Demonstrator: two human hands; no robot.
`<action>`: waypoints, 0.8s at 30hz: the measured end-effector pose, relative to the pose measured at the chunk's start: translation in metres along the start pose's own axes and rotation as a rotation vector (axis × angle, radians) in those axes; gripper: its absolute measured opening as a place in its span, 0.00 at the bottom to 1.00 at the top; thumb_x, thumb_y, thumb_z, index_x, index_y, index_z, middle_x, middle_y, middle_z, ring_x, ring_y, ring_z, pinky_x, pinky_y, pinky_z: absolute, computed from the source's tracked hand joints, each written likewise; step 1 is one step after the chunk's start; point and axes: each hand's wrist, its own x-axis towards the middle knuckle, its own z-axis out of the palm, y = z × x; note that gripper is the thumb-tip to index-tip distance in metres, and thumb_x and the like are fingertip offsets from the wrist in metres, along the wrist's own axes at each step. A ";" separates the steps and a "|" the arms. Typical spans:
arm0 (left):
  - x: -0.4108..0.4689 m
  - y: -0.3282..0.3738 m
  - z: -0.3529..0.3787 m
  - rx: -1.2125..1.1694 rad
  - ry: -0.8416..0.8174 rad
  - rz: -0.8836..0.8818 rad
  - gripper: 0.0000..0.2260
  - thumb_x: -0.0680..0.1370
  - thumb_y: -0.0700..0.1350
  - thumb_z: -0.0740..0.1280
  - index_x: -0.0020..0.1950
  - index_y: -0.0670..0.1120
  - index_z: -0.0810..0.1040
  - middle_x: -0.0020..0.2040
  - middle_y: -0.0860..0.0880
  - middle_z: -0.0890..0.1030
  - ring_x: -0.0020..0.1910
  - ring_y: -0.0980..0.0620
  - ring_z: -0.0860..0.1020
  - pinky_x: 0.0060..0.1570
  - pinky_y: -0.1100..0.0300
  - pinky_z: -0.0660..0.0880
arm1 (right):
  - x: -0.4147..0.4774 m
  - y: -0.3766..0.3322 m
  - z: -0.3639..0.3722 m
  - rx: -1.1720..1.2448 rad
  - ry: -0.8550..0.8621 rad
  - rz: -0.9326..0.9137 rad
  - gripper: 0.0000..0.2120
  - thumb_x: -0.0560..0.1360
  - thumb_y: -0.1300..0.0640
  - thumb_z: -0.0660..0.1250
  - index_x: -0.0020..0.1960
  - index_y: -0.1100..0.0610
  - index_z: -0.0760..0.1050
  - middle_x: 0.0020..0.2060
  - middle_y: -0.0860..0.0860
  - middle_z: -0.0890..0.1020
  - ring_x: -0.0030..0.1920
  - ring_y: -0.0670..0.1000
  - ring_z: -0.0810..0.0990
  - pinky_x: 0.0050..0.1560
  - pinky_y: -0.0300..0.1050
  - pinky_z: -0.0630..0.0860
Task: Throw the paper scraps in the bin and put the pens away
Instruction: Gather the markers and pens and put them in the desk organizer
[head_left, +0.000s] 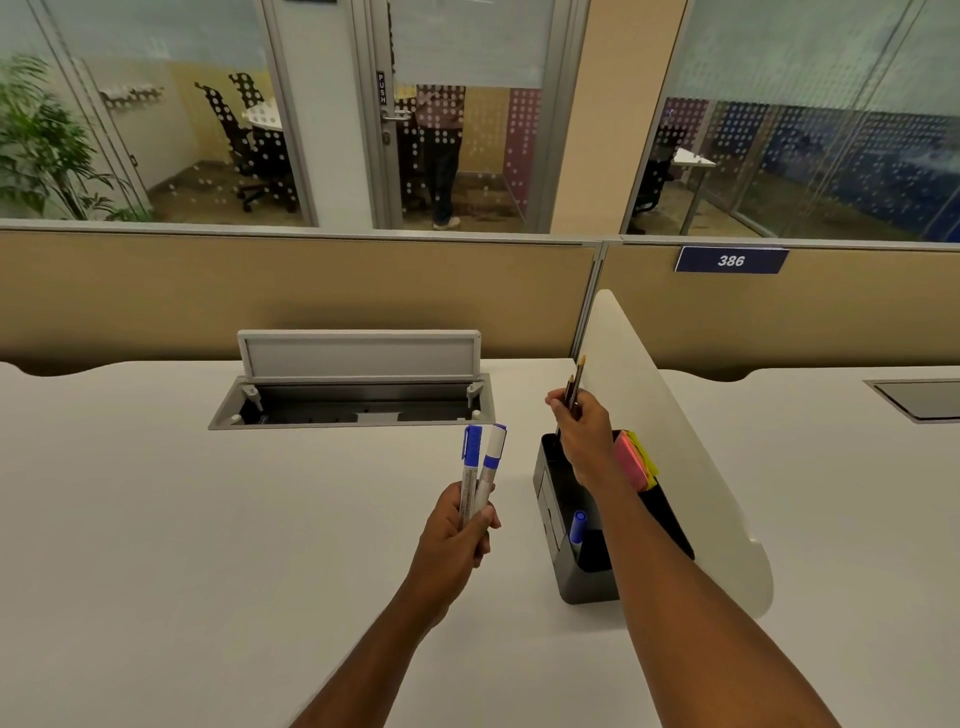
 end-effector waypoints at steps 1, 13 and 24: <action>0.001 0.000 0.000 0.001 0.002 0.000 0.11 0.81 0.43 0.60 0.63 0.47 0.69 0.40 0.49 0.78 0.32 0.55 0.74 0.33 0.68 0.75 | 0.000 0.002 0.000 -0.013 -0.005 -0.001 0.08 0.79 0.58 0.64 0.57 0.57 0.76 0.51 0.50 0.80 0.55 0.50 0.78 0.54 0.40 0.72; 0.005 -0.006 0.000 -0.013 0.000 -0.017 0.10 0.81 0.43 0.59 0.62 0.49 0.70 0.40 0.50 0.78 0.32 0.55 0.74 0.33 0.67 0.75 | 0.000 0.013 0.005 -0.188 -0.035 -0.045 0.06 0.79 0.61 0.63 0.55 0.58 0.76 0.52 0.54 0.81 0.54 0.50 0.78 0.59 0.43 0.73; 0.004 -0.007 0.000 -0.013 -0.004 -0.015 0.10 0.81 0.43 0.60 0.62 0.49 0.69 0.40 0.50 0.78 0.32 0.55 0.74 0.33 0.68 0.75 | -0.006 0.024 0.003 -0.338 -0.120 -0.069 0.05 0.79 0.63 0.62 0.52 0.56 0.76 0.49 0.49 0.79 0.51 0.47 0.77 0.56 0.39 0.70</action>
